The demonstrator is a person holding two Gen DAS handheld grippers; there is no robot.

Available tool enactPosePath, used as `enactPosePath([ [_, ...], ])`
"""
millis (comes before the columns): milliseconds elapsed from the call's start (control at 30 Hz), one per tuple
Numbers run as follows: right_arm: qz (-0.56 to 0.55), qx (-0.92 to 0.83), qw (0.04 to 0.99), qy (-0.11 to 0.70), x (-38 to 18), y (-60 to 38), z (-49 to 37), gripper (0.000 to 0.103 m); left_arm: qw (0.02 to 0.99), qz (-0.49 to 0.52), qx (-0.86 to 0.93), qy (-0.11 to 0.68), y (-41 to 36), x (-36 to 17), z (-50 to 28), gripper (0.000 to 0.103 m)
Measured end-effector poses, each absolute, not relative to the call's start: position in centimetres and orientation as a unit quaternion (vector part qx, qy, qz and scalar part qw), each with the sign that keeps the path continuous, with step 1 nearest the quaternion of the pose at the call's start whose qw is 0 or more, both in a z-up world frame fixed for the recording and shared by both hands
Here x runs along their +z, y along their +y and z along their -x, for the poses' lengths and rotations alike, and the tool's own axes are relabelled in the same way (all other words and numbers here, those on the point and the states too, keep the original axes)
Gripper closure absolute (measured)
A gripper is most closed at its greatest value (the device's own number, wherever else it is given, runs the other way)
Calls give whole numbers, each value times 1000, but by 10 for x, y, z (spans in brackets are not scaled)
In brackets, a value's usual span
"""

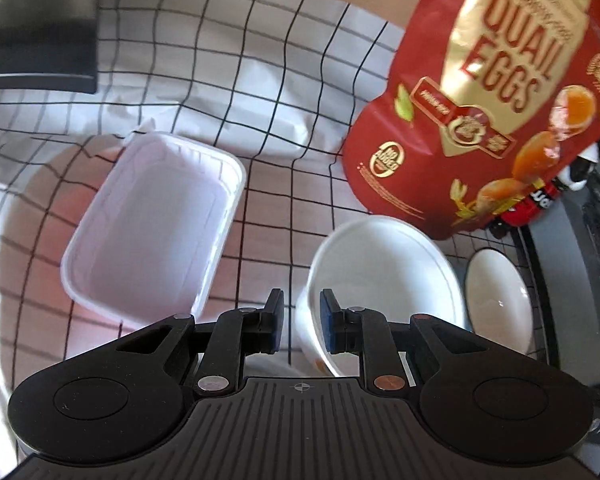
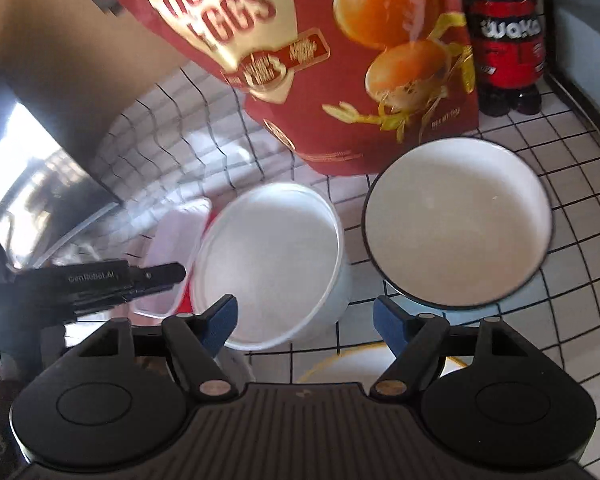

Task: Organize plates and bowls

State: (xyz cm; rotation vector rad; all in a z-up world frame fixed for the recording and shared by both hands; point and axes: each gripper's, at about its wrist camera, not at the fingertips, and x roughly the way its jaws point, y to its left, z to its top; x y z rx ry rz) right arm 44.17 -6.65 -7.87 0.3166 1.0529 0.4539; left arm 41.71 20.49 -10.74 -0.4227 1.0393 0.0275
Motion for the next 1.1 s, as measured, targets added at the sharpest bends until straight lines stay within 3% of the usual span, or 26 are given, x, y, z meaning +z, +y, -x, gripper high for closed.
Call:
enactPosePath([
  [67,-131,206,829,503,-85,-50,-448,43,841,194,9,506,207,-118,-426,82],
  [367,-110,183,819,532,-105,-11,-467,42,819,216,-27,531,215,-146,-456,82],
  [767,-84,186,829,521,-106,21,-480,42,821,266,-8,504,249,-139,-473,81],
  [933,-79,181,844,499,-90,3,-467,36,841,269,10,469,250,-109,-459,81],
  [1100,-76,189,870,449,-56,-27,-444,23,866,275,7,418,245,-77,-439,81],
])
